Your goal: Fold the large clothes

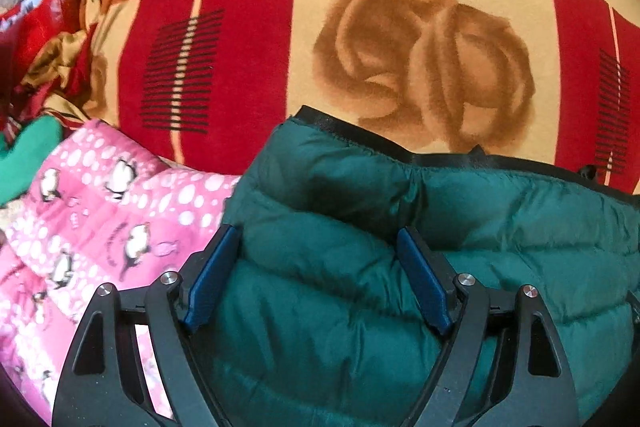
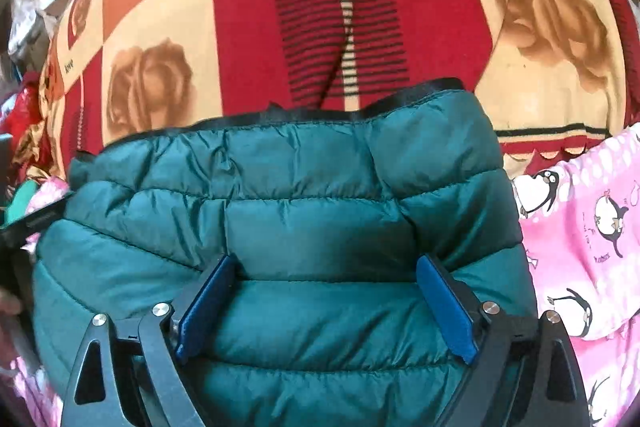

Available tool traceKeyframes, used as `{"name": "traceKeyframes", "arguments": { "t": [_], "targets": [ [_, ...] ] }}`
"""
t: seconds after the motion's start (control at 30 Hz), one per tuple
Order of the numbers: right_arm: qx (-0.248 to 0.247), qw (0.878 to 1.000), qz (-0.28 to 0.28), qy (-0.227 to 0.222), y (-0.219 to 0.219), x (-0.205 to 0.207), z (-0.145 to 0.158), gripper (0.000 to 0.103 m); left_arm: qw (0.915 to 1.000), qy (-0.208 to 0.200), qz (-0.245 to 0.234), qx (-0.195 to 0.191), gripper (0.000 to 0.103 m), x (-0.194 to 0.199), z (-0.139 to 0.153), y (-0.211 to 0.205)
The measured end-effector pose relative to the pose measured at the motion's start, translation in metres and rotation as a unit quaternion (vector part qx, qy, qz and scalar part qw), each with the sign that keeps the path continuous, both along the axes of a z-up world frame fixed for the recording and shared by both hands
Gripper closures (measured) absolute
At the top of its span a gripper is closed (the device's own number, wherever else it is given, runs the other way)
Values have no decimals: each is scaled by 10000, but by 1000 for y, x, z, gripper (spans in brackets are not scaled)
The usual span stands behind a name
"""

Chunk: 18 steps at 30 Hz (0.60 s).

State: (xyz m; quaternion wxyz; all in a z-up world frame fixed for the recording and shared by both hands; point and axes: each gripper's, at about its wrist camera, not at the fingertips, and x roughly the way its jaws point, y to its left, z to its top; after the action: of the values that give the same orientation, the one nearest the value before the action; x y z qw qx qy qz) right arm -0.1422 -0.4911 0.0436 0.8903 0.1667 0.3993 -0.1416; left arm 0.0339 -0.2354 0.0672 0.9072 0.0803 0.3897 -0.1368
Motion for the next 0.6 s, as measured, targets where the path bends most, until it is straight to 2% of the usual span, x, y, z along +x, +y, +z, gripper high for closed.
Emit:
{"name": "traceKeyframes", "arguments": {
  "t": [0.1, 0.27, 0.6],
  "targets": [
    [80, 9999, -5, -97, 12, -4, 18, 13, 9999, -113, -45, 33, 21, -20, 12, 11],
    [-45, 9998, 32, -211, 33, -26, 41, 13, 9997, -174, -64, -177, 21, -52, 22, 41],
    [48, 9999, 116, -116, 75, -56, 35, 13, 9994, 24, 134, -304, 21, -86, 21, 75]
  ]
}}
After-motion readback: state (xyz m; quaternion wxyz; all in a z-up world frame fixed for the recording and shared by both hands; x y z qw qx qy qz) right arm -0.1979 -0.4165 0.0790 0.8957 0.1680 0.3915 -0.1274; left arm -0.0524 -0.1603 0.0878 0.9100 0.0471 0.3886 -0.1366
